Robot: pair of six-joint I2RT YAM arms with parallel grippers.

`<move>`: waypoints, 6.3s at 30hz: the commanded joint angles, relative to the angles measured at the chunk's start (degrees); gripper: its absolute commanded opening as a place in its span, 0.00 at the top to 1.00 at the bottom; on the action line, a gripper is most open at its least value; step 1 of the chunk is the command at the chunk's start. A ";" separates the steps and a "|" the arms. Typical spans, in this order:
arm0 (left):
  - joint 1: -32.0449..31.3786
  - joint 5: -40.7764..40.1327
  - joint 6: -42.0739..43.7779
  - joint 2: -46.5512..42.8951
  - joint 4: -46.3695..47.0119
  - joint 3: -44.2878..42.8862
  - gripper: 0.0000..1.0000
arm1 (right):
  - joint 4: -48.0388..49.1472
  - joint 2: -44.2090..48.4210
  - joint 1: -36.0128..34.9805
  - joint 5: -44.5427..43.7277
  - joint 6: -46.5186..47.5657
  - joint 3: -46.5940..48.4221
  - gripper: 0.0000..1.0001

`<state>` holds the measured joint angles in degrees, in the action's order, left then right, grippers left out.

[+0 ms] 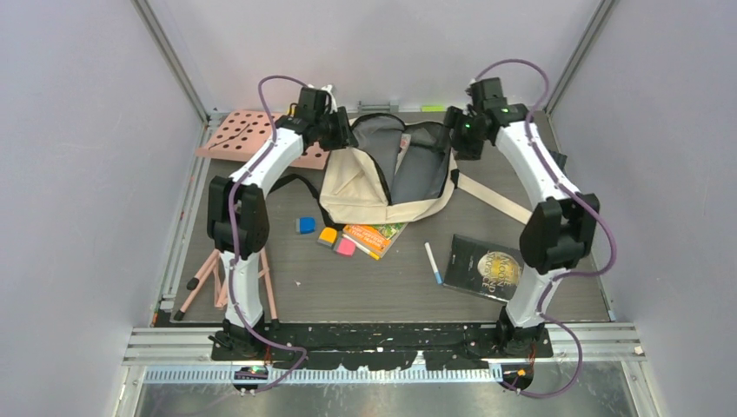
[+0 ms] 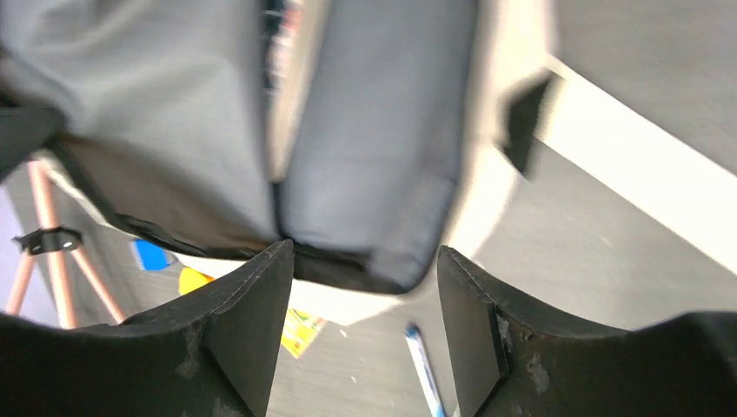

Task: Pack the student bag
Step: Place the book in the student bag, then pick up the book from the center of the board.

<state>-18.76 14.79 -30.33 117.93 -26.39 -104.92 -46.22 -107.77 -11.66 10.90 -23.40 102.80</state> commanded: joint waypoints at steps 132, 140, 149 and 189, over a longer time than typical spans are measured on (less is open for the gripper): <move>-18.87 5.89 -10.29 -23.83 6.70 40.77 0.28 | -2.32 9.14 10.24 5.47 -0.47 -40.32 0.10; -22.33 3.08 -17.78 -22.20 7.69 44.50 0.38 | 0.06 8.61 10.22 8.15 -0.66 -42.87 0.16; -23.77 -0.31 -23.20 -18.35 8.40 45.44 0.40 | 2.71 7.79 9.01 12.88 0.07 -43.92 0.14; -26.42 1.52 -20.08 -11.66 10.01 39.69 0.54 | 3.91 5.05 7.87 15.63 -0.22 -45.40 0.23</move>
<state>-44.12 14.81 -51.31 103.50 -21.71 -64.60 -44.45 -101.16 -2.50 24.38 -23.92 59.44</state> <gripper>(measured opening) 0.462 0.776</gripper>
